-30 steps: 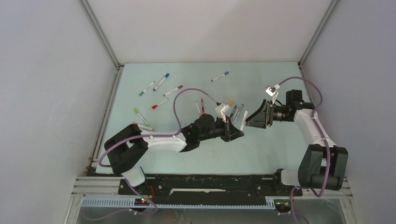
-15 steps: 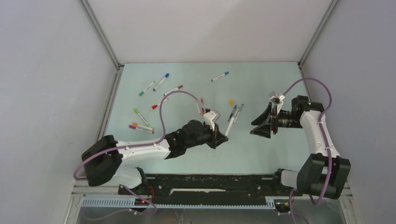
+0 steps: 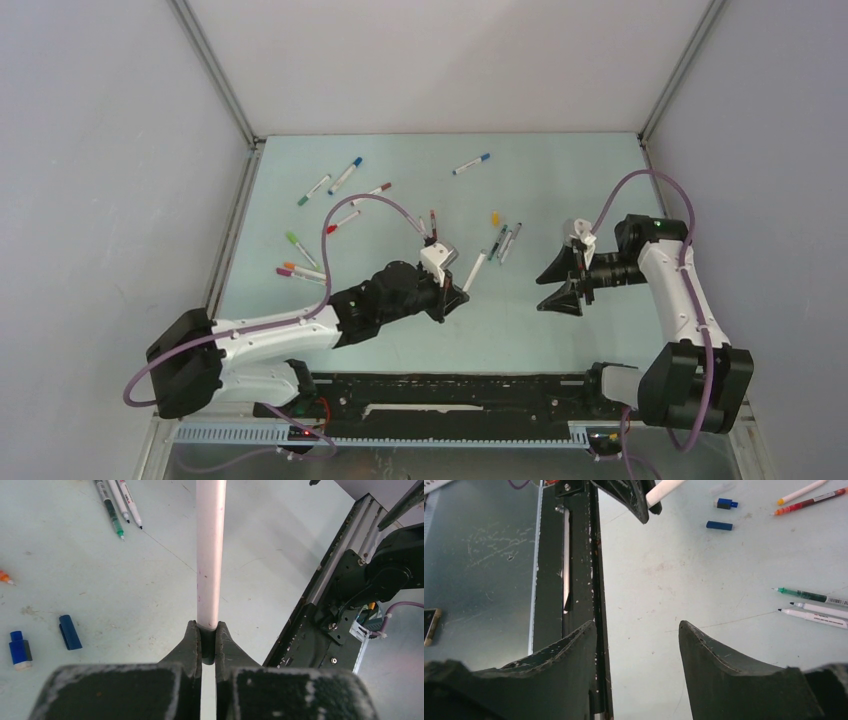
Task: Open the pen caps
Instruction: Open the pen cap from the pen.
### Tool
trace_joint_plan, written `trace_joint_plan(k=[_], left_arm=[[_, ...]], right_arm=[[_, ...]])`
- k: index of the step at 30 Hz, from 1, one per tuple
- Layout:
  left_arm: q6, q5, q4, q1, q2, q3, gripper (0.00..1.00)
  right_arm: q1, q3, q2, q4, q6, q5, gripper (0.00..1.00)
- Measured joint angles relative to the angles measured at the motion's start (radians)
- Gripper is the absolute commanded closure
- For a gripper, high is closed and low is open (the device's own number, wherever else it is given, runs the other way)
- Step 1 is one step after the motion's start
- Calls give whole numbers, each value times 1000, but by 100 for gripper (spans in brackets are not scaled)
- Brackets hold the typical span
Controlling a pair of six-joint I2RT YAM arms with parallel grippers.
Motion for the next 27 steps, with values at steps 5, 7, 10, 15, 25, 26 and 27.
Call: trace_joint_plan(k=[5, 7, 10, 15, 25, 26, 27], left_arm=[[10, -10, -12, 0, -9, 0, 100], [10, -8, -22, 0, -10, 0, 100], [10, 14, -35, 0, -11, 0, 100], [7, 104, -43, 0, -3, 2, 100], [17, 164, -120, 0, 75, 83, 100], [19, 164, -128, 0, 78, 98, 100], [24, 164, -136, -1, 82, 115, 100]], right_arm=[[11, 0, 0, -8, -20, 31, 37], [11, 0, 0, -8, -20, 42, 37], [19, 0, -6, 3, -3, 59, 36], [84, 0, -36, 45, 69, 80, 35], [192, 0, -50, 195, 299, 45, 34], [204, 0, -43, 212, 323, 39, 34], [217, 0, -34, 235, 358, 34, 34]])
